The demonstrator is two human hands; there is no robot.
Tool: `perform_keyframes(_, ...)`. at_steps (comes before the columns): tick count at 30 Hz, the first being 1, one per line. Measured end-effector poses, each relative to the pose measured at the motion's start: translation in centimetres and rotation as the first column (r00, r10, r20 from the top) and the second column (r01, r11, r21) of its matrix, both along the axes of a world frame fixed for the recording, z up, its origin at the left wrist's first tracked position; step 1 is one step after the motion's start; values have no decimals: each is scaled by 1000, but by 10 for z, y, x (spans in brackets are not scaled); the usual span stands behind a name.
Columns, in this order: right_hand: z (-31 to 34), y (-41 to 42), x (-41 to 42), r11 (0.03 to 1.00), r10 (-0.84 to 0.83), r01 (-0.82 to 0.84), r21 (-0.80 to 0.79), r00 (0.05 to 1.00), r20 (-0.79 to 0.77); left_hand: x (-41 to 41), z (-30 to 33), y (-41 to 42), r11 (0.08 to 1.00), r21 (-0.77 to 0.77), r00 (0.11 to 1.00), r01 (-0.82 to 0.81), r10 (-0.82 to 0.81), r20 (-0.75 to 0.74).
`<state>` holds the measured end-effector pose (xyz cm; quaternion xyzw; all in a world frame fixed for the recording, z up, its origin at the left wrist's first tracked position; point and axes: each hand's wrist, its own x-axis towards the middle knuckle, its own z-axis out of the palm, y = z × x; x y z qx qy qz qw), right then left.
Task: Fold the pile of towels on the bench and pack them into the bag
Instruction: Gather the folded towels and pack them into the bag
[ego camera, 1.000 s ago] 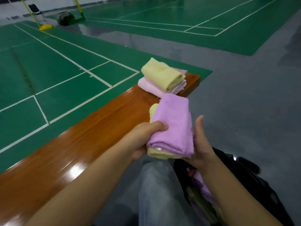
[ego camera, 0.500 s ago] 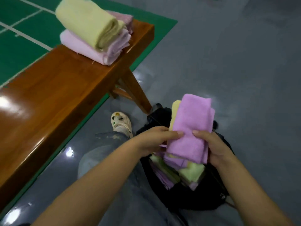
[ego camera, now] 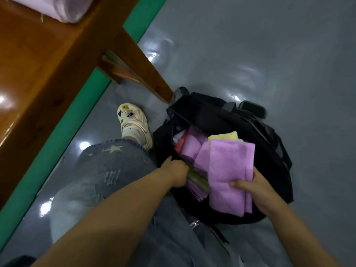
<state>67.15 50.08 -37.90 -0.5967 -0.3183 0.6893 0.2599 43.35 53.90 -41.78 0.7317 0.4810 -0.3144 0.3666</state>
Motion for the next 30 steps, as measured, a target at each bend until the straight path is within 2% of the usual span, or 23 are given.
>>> perform_keyframes(2,-8,-1,1,999,42,-41,-10,998,42,4,-17,-5,991,20,991,133,-132,-27)
perform_keyframes(5,-16,0,5,999,42,-41,-20,994,100,-4,-36,-12,972,-9,964,235,-235,-125)
perform_keyframes(8,-20,1,6,999,41,-40,-19,997,68,-14,-41,-10,933,-48,910,356,-358,-208)
perform_keyframes(13,-28,7,1,996,79,-76,-44,995,69,-9,-31,2,941,-127,916,314,-336,-222)
perform_keyframes(18,-29,12,-8,983,176,-181,16,969,175,-3,-18,1,894,-238,870,379,-432,-238)
perform_keyframes(22,-28,9,-28,928,324,-364,73,890,320,-1,-9,-13,819,-241,812,521,-562,-155)
perform_keyframes(27,-56,-3,-68,767,509,-629,127,717,476,-25,15,-13,865,-300,898,401,-436,-55)
perform_keyframes(30,-75,-2,-92,673,495,-732,103,551,672,-28,24,-9,833,-355,880,425,-472,-54)
